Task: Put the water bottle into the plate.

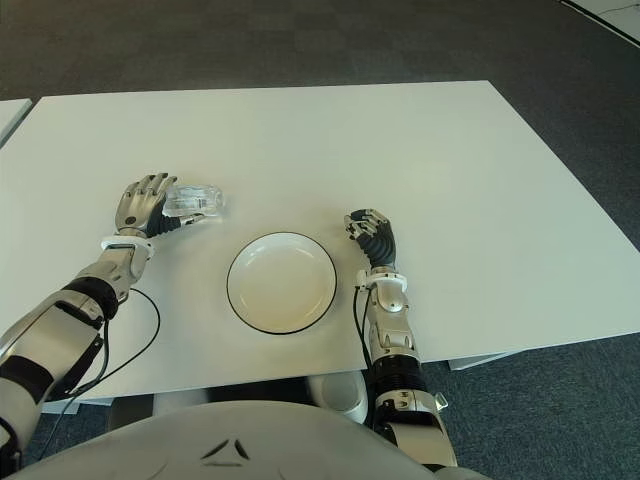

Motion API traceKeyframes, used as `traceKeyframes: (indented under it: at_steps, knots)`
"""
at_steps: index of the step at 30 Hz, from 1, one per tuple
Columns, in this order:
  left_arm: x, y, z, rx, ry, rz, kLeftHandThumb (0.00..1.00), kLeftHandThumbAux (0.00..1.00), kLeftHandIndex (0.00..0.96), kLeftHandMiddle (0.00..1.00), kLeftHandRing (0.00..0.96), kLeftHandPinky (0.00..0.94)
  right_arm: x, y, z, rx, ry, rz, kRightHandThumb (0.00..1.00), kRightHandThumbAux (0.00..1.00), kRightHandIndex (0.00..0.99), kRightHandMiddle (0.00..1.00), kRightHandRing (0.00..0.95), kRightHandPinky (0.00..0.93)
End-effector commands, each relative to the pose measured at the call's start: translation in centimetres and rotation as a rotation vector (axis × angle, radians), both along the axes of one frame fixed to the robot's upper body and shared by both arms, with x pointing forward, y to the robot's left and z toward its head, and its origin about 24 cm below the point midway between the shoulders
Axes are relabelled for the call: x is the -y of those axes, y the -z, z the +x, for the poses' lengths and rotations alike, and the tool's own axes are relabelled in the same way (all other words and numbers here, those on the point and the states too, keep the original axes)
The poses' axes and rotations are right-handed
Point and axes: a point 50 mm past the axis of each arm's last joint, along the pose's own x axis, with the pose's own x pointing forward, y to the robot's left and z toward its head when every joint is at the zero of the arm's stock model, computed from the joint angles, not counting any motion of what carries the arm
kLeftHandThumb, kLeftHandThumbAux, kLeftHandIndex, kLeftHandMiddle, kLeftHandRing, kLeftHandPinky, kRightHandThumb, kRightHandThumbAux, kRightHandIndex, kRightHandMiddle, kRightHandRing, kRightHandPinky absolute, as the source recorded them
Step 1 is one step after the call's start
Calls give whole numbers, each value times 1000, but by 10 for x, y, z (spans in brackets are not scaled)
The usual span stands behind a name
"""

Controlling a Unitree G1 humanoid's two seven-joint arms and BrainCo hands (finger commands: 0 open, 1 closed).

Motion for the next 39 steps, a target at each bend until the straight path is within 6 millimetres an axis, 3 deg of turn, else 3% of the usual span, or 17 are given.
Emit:
traceKeyframes:
  at_steps: [1,11,15,19,20,21,23,25,33,34,36,39]
  knots:
    - [5,33,-24,-216,1,26,557,221,0,0,0,0,-1,9,-5,-44,2,11,708,733,430,496,515,540]
    - [6,33,-20,-265,-24,65,616,348,15,26,3,0,-1,9,-5,-31,3,13,708,732,430,497,513,534]
    - [6,32,-18,-270,-47,63,657,391,128,163,102,72,-1,9,-6,-32,5,10,707,732,430,497,514,535]
    - [4,32,-18,-266,-69,55,698,411,244,258,196,206,-1,10,-6,-33,7,8,707,732,430,496,514,535]
    - [4,31,-18,-257,-76,51,705,413,262,297,239,249,-1,10,-6,-33,8,8,708,732,430,496,514,535]
    - [4,30,-18,-251,-81,48,720,414,299,398,354,354,-1,10,-6,-33,8,9,708,732,430,496,514,534]
    - [3,29,-17,-237,-89,43,740,414,348,519,497,483,-1,10,-6,-35,9,10,708,732,430,497,514,532]
    - [3,29,-17,-233,-93,41,749,413,370,568,558,536,-1,10,-6,-35,9,12,708,732,430,498,513,531]
    - [4,29,-17,-238,-119,32,778,427,438,671,672,634,-1,10,-5,-34,10,17,707,732,429,500,506,525]
    - [4,29,-17,-238,-122,29,761,519,436,678,678,635,-1,10,-5,-34,10,17,707,732,429,501,506,525]
    - [4,29,-17,-238,-128,22,747,599,434,684,683,634,-1,10,-5,-33,10,17,707,733,429,501,505,526]
    - [4,29,-17,-238,-137,11,737,655,433,687,685,627,-1,10,-5,-33,10,18,707,733,429,501,507,530]
